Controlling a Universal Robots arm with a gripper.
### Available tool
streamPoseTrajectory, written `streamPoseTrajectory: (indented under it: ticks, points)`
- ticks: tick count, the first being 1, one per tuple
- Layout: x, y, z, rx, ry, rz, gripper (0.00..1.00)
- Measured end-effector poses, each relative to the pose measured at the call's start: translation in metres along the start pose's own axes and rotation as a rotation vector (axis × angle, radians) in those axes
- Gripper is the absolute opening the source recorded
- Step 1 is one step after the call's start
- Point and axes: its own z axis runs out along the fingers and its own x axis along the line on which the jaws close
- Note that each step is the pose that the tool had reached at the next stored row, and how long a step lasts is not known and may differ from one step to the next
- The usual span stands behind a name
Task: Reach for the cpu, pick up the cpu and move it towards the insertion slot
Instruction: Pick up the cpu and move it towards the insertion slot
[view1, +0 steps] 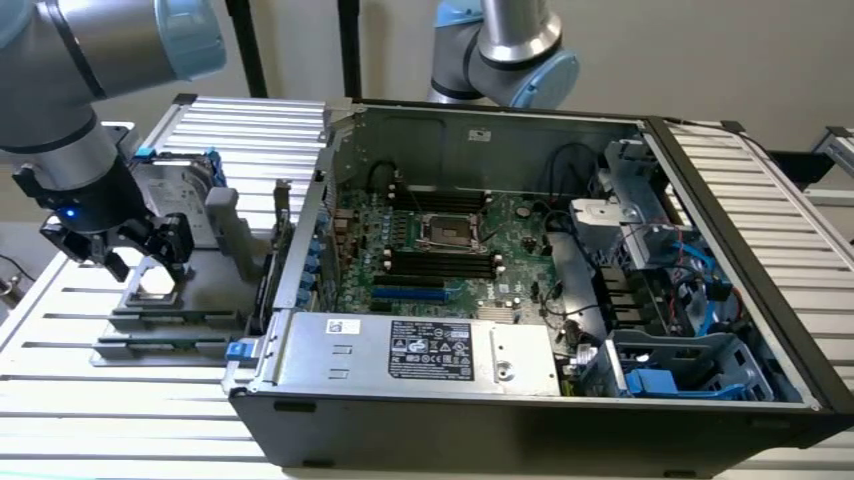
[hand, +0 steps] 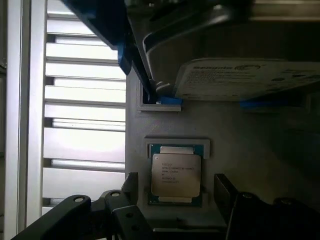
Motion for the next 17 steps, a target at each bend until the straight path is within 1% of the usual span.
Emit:
streamPoseTrajectory:
  ticks: [7,17]
  points:
    - [-0.0004,0.0035,0.004,-0.0001,-0.0006,0.012,0.71]
    - [-0.0005,0.0041,0.0092,0.0004,-0.0002,0.027,0.71]
